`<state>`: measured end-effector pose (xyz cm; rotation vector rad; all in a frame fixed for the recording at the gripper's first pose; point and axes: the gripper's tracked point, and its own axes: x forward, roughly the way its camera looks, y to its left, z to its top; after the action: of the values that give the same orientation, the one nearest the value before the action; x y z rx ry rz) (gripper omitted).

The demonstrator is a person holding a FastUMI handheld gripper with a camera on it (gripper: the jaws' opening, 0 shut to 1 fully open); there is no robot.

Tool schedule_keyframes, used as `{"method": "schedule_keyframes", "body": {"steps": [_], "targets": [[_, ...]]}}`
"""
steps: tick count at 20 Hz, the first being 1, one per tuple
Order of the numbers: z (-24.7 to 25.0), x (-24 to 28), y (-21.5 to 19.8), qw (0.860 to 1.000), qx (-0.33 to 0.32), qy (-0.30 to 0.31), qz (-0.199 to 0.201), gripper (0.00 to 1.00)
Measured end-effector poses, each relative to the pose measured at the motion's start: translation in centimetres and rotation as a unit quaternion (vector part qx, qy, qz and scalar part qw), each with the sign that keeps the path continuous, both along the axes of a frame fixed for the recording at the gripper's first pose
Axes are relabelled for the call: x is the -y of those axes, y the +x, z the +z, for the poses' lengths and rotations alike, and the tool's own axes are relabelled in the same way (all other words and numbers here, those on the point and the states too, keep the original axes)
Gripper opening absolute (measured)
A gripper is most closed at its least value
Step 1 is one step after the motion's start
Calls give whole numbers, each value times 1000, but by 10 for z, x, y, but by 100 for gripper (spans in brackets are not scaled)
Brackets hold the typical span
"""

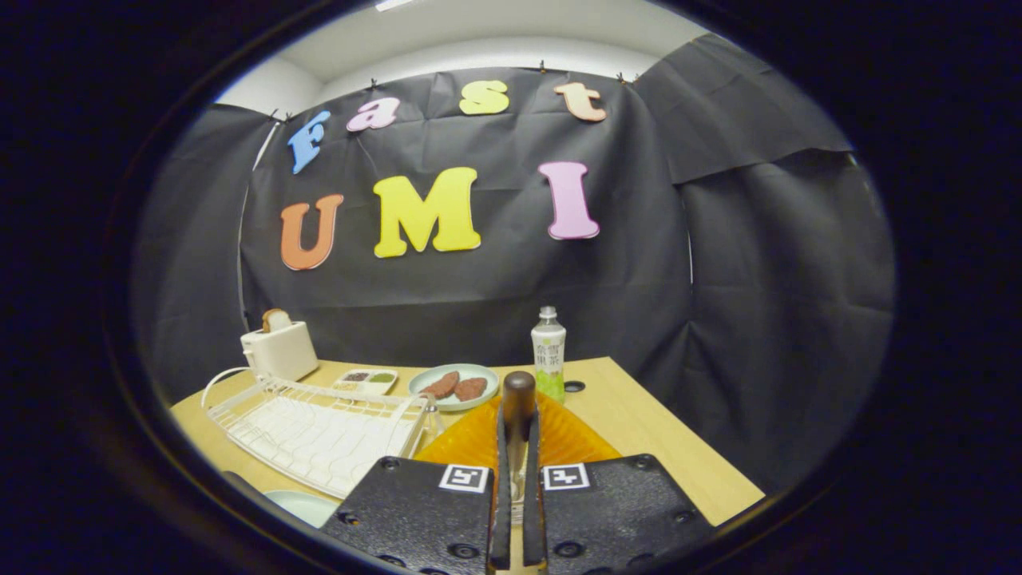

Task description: Take the plate from the dish rack, then take the spoon from the basket and place it into the plate.

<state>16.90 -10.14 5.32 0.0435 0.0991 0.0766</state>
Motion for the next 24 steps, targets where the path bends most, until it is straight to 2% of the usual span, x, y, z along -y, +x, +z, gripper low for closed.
{"method": "schedule_keyframes", "body": {"steps": [8, 12, 17, 24], "targets": [[63, -25, -59, 998, 63, -10, 12, 11], [78, -42, -90, 997, 79, -11, 22, 11], [67, -63, -123, 997, 69, 8, 45, 11], [35, -83, -155, 997, 60, 3, 53, 11]]}}
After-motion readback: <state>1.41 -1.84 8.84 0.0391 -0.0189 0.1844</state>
